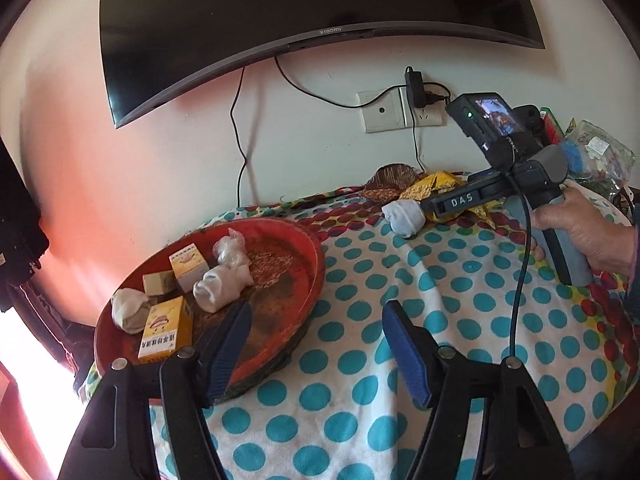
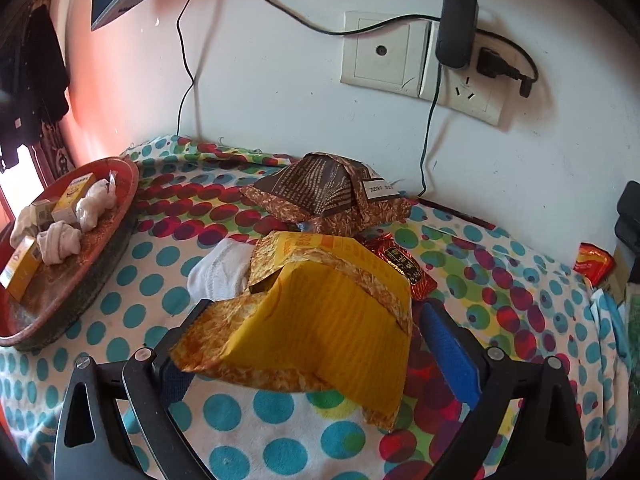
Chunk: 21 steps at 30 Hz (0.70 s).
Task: Organize objects
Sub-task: 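Grasp the yellow chip bag with the right tool while the left tool reaches the second white sock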
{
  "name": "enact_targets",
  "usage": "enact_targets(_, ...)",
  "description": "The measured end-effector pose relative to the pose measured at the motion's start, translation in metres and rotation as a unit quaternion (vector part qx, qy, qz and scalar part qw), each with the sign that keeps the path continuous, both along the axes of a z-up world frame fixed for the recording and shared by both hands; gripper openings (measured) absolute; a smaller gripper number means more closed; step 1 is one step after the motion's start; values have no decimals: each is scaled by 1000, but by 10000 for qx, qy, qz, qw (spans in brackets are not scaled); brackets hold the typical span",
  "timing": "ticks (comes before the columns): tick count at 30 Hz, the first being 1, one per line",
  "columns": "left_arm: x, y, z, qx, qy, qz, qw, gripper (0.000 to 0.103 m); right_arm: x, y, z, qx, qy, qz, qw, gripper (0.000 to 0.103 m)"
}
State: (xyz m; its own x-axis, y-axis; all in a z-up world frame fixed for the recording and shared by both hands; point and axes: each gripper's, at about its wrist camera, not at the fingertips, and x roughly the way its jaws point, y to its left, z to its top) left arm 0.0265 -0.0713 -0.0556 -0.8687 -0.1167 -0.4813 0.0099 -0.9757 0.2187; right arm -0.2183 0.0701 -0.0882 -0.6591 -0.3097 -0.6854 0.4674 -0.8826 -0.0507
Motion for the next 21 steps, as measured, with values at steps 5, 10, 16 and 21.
enact_targets(5,-21,14,3,-57,30,-103,9999,70,-2,-2,-8,285,177,-36,9994,72)
enact_targets(10,-43,27,-4,77,-149,-169,9997,70,0,2,-6,268,293,58,9992,67)
enact_targets(16,-68,39,-2,328,-146,-411,9985,70,11,10,-1,293,525,-2,9982,59)
enact_targets(21,-100,50,-5,480,-332,-440,9973,70,24,27,1,240,586,-150,9979,57)
